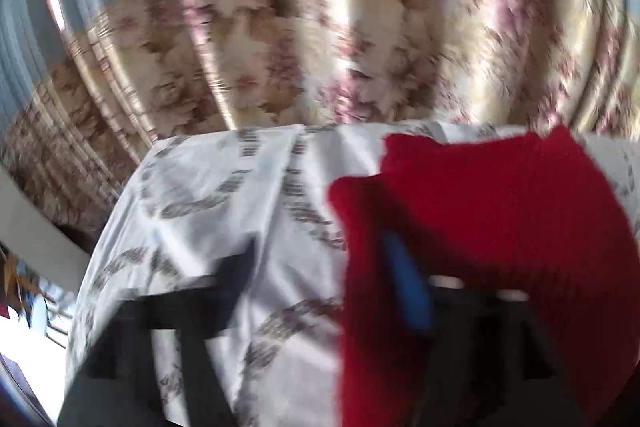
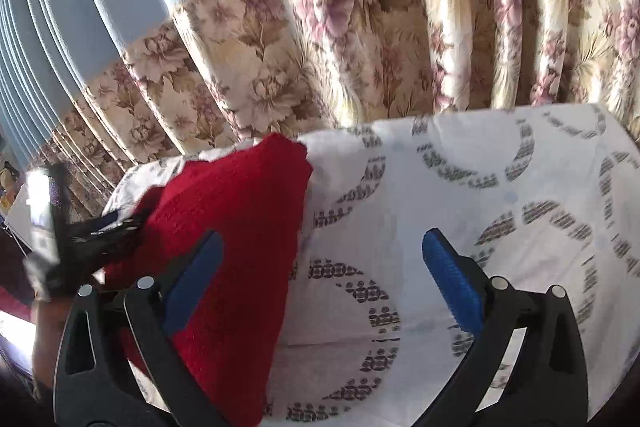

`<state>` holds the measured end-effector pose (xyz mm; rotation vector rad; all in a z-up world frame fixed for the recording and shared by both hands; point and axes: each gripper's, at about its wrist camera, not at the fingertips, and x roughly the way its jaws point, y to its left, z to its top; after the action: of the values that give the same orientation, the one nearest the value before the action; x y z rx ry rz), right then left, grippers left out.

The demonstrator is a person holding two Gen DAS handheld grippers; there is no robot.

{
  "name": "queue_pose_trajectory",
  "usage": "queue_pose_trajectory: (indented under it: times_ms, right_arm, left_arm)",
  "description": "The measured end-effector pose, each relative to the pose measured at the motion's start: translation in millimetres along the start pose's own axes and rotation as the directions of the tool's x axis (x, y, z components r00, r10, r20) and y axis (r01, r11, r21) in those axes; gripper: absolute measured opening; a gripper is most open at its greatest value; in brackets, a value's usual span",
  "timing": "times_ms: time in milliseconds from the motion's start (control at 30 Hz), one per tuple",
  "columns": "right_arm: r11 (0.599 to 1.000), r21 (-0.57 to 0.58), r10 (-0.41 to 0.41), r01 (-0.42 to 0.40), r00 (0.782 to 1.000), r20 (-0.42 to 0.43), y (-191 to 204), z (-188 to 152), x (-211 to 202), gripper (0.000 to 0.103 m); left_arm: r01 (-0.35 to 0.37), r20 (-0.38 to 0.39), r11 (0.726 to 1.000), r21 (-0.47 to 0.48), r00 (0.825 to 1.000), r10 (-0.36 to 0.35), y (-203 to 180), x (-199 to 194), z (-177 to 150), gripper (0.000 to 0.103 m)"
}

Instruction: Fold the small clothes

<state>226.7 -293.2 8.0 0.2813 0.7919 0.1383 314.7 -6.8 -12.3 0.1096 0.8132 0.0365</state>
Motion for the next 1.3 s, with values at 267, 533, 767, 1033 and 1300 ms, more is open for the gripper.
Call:
queue_pose_trajectory:
  times_ms: [267,533,767,1033,1300]
  right_arm:
    - [1.0,-0.023,0.01,-0.01,1.0,0.006,31.0,-15.2,22.4,0.1]
    - [1.0,-0.014,0.007,-0.008,0.997,-0.075,40.1,-29.7,55.0,0.1]
    - [0.997,0.023,0.078,-0.076,0.991,-0.105,36.8,-35.1,66.2,0.1]
    - [0.987,0.0,0.161,-0.162,0.981,-0.105,45.7,-37.2,67.1,0.069]
    - [0.98,-0.011,0.195,-0.196,0.978,-0.069,44.5,-33.3,59.5,0.05]
  left_arm:
    - [0.188,-0.008,0.973,-0.132,0.982,-0.191,12.2,-31.5,-24.3,0.087]
    - [0.271,-0.046,0.945,-0.182,0.958,-0.283,-3.4,-15.5,-39.9,0.09]
    - [0.386,0.001,0.858,-0.339,0.912,-0.41,9.1,4.1,-63.5,0.1]
    - [0.442,0.023,0.827,-0.349,0.886,-0.463,0.1,-2.8,-61.3,0.062]
    - [0.421,0.05,0.86,-0.289,0.903,-0.426,-18.3,-23.3,-57.8,0.045]
